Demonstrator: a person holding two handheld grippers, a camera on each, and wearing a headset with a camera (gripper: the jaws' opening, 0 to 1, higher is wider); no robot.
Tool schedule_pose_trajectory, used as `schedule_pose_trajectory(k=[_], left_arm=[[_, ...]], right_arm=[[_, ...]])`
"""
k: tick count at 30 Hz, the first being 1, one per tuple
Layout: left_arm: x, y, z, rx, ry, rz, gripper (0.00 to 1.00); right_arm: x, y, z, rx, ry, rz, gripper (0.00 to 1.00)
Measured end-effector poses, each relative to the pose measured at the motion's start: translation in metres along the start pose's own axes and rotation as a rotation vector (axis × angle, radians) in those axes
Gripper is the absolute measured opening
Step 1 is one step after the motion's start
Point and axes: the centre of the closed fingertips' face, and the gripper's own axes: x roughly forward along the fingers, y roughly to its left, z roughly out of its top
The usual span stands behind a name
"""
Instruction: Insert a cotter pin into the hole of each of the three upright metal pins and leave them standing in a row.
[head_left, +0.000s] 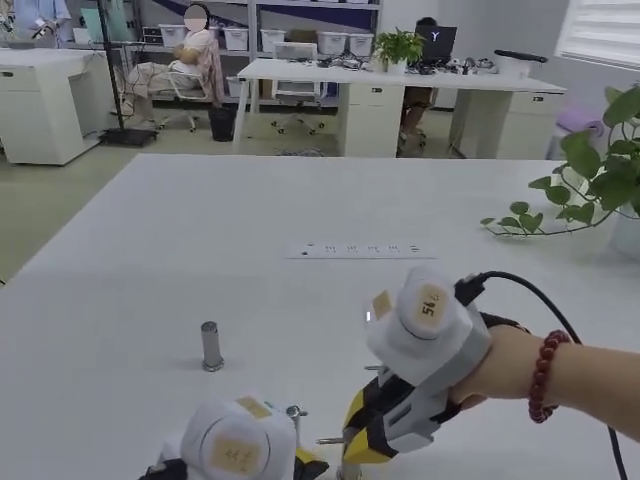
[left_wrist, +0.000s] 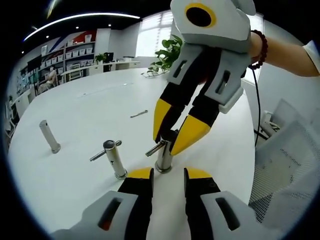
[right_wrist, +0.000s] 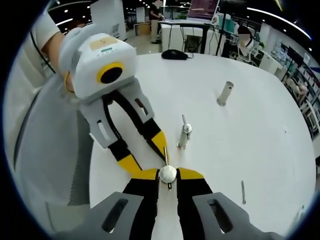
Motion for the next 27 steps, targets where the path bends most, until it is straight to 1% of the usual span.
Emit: schedule_pose_trajectory(k=[3,6,13,17,21,24,27], left_arm=[[-0.004,0.000,0.002,-0.011,-0.011,0.003,0.23],[-0.008,0.000,0.007,-0.028,-0.031,0.004,0.24],[-0.021,-0.003,0.013,-0.054,-0.062,0.002,0.29],[-0.028,-0.004,0.015,-0.065,-0.072,0.002,0.32],[-0.034,-0.004,0.015,-0.090,-0.080,0.002,0.38],[-0.041,-0.005,0.016,-0.106,-0.095,0.010,0.46],[-0.046,-0.007,0.017,-0.087,-0.108,0.015,0.51]], right_arm=[[-0.001,-0.003,-0.001,-0.002,0.004,-0.004,0.13],[-0.004,-0.007,0.000,-0.005,0.000,-0.010,0.13],[-0.005,-0.017,-0.002,-0.011,0.015,-0.017,0.14],[-0.004,-0.021,-0.003,-0.007,0.015,-0.018,0.14],[-0.002,-0.025,-0.003,0.004,0.014,-0.018,0.14],[-0.002,-0.029,-0.002,0.004,0.017,-0.017,0.14],[-0.001,-0.031,-0.001,0.006,0.018,-0.016,0.14]])
